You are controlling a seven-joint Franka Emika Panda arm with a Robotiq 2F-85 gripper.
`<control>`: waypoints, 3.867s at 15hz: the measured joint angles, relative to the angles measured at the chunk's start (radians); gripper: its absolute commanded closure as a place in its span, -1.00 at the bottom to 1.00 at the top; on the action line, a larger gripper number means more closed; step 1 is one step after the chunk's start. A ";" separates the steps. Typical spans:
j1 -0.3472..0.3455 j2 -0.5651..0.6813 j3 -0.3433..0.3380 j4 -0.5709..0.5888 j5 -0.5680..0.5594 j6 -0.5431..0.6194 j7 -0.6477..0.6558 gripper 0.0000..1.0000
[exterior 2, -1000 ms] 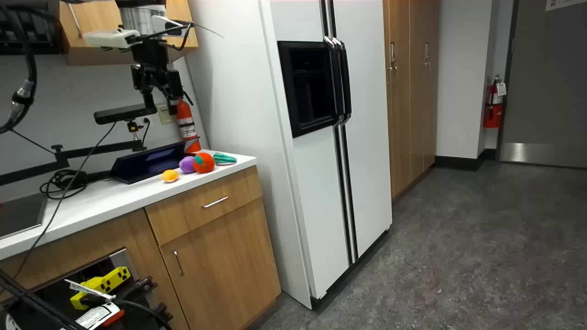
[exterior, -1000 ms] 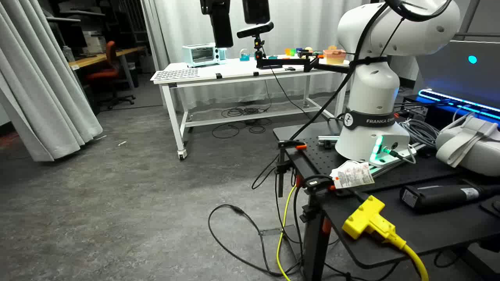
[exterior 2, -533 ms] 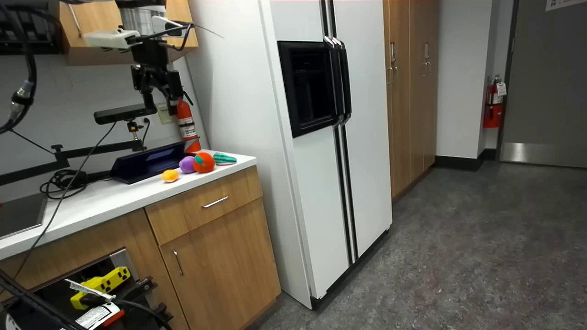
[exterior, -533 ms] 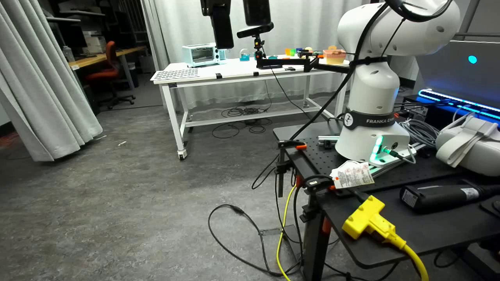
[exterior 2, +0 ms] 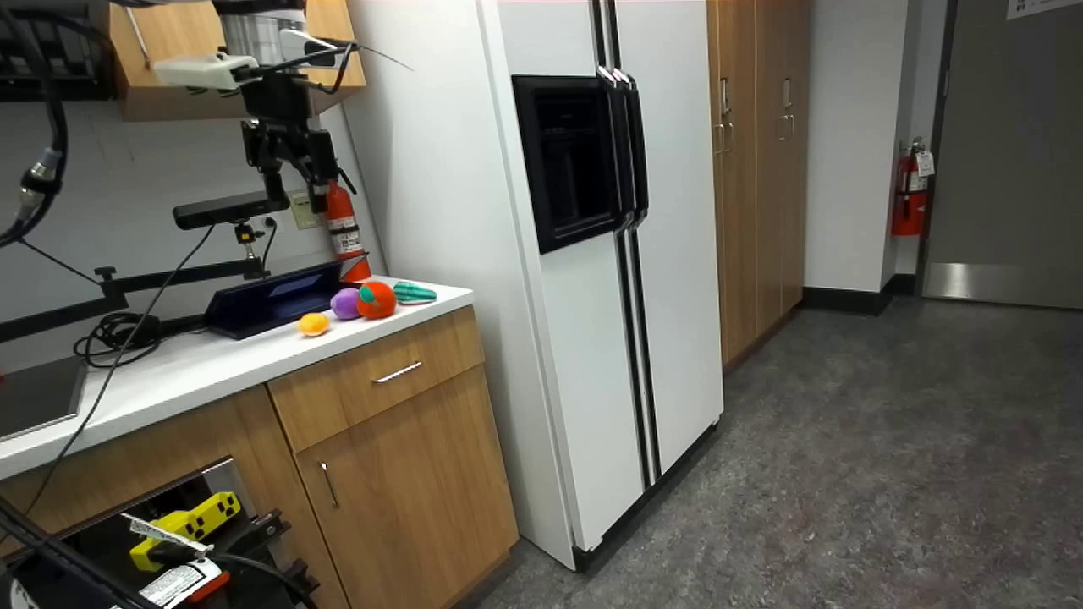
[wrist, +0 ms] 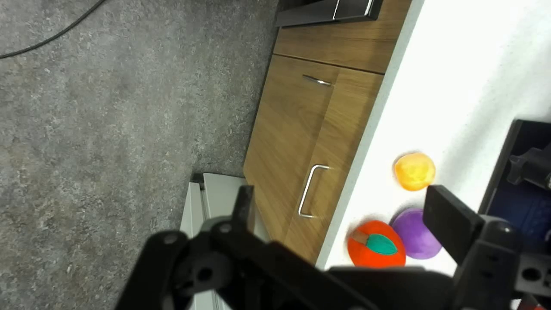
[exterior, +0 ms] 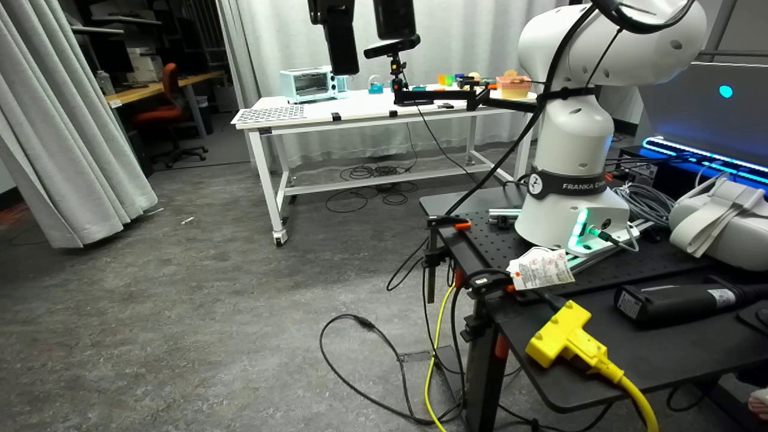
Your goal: Open the drawer on the right
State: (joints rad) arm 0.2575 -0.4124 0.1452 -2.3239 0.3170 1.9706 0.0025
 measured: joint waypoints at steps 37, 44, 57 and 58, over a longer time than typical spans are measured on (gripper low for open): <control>-0.005 0.018 0.002 -0.015 -0.019 0.014 -0.004 -1.00; -0.029 0.164 0.002 -0.067 -0.118 0.167 -0.017 -1.00; -0.030 0.310 0.019 -0.020 -0.146 0.228 -0.016 -1.00; -0.030 0.314 0.019 -0.020 -0.146 0.229 -0.018 -1.00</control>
State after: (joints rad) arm 0.2276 -0.0981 0.1639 -2.3441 0.1706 2.1997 -0.0157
